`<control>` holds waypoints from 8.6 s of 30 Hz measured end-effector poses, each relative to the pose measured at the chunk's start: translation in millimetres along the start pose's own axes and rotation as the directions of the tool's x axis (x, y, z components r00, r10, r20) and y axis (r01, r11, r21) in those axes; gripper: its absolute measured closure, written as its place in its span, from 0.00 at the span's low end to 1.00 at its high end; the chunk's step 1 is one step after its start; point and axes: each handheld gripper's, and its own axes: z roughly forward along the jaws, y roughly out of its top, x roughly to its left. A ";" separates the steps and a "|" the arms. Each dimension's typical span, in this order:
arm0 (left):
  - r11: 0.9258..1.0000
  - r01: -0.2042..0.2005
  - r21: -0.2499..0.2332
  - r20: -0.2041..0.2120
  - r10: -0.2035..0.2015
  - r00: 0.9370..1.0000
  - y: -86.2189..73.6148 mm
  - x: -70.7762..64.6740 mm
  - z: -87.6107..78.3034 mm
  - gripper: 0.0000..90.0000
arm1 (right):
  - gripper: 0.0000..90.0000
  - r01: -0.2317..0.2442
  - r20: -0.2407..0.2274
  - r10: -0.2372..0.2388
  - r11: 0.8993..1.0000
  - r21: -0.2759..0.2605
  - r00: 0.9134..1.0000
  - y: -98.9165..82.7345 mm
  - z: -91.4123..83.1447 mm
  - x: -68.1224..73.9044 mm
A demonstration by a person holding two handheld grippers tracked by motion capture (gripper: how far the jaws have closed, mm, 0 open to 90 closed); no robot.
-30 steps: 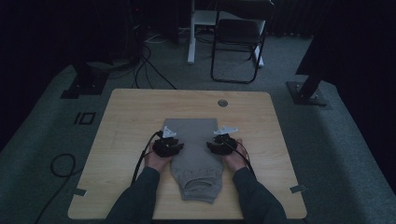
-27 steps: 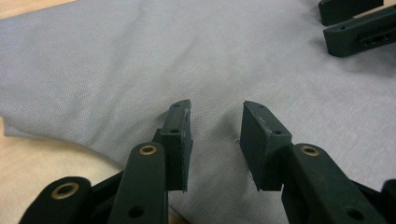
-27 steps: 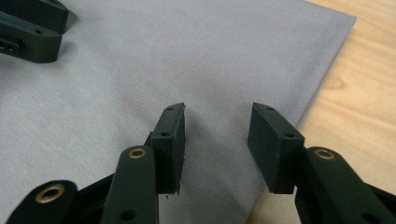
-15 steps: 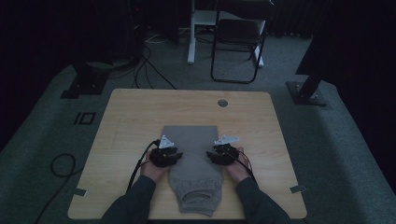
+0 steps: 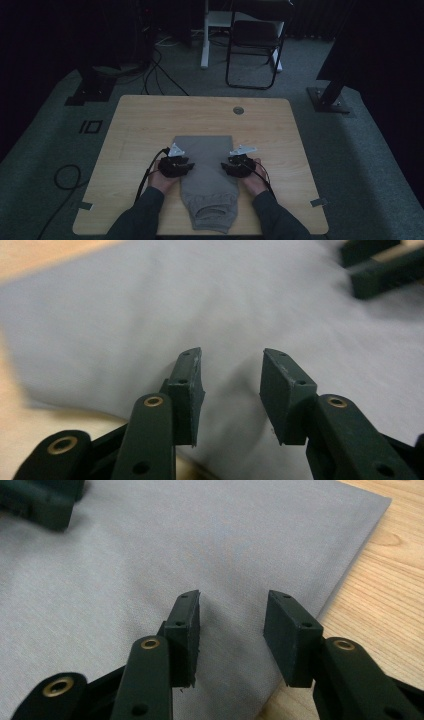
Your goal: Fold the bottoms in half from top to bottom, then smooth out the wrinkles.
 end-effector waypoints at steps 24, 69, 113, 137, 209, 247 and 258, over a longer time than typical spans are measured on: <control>0.984 0.179 -0.003 -0.197 -0.176 0.964 35.4 83.4 40.0 0.56 | 0.66 -0.001 -0.004 0.001 1.000 -0.014 1.000 -1.9 -0.1 -1.0; 0.983 0.186 -0.004 -0.171 -0.184 0.968 35.4 77.1 40.6 0.92 | 0.60 -0.132 0.099 0.133 0.991 -0.021 0.986 61.6 59.9 -74.9; 0.980 0.058 -0.191 -0.023 -0.064 0.998 31.1 10.4 -53.9 0.94 | 0.94 -0.004 -0.094 -0.012 0.985 -0.175 0.996 39.8 -51.0 -51.3; 0.998 0.060 0.002 -0.019 -0.060 0.998 -21.4 -10.3 -15.4 0.94 | 0.93 0.038 -0.100 -0.036 0.999 0.021 0.994 -20.1 -31.9 -23.2; 0.951 0.066 -0.303 0.034 -0.059 0.998 -2.7 -25.6 -82.7 0.82 | 0.77 0.086 -0.093 -0.114 0.961 -0.262 0.989 -8.9 -97.1 -14.3; 0.996 0.023 -0.082 0.004 -0.023 1.000 -19.4 -31.7 -23.8 0.66 | 0.56 0.100 -0.116 -0.103 0.994 -0.033 0.988 -22.2 -35.5 7.5; 0.998 0.036 -0.052 -0.009 -0.037 0.999 -25.5 -33.4 -17.3 0.66 | 0.54 0.099 -0.105 -0.099 0.995 -0.001 0.990 -21.7 -24.5 4.1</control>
